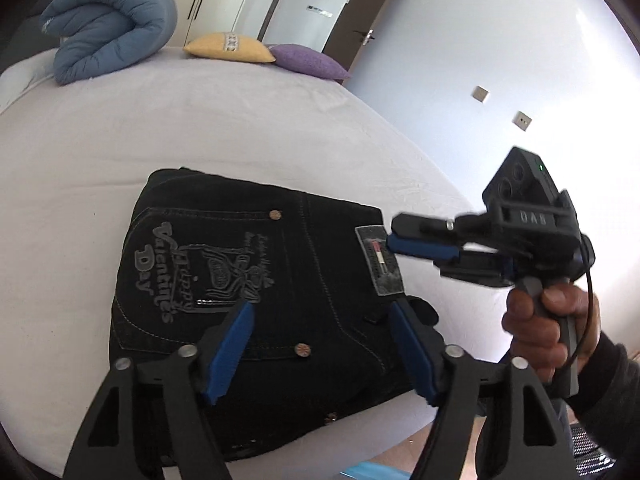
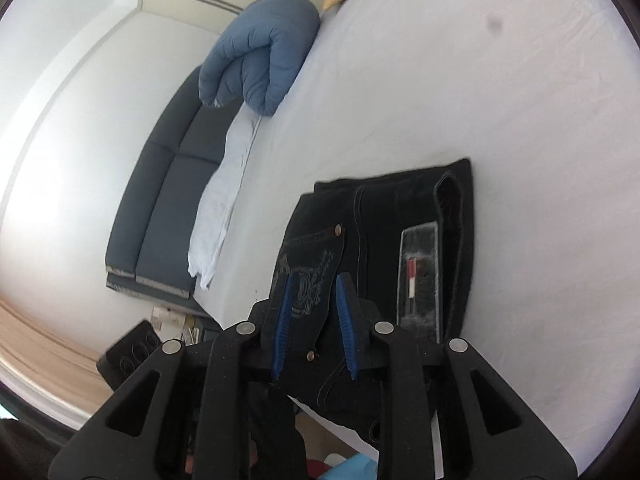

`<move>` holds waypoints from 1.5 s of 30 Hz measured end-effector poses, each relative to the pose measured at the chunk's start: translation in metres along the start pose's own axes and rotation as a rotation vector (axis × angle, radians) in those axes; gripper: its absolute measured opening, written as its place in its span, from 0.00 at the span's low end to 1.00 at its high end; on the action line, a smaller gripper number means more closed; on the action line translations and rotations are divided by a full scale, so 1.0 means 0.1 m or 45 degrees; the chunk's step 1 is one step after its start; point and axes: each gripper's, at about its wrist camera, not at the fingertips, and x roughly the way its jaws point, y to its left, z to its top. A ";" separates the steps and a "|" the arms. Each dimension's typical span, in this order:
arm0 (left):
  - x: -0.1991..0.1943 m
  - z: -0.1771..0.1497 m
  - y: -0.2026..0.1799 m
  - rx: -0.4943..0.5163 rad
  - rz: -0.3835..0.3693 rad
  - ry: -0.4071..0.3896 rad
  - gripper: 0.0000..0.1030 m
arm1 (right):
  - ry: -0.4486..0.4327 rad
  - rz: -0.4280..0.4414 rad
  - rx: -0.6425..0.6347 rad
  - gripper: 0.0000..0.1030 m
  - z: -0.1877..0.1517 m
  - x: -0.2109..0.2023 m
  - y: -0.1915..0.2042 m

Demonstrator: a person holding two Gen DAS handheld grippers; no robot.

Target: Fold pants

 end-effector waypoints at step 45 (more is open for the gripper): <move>-0.36 0.22 0.67 0.080 0.210 -0.029 0.99 | -0.207 -0.189 -0.079 0.73 -0.66 -0.61 -0.07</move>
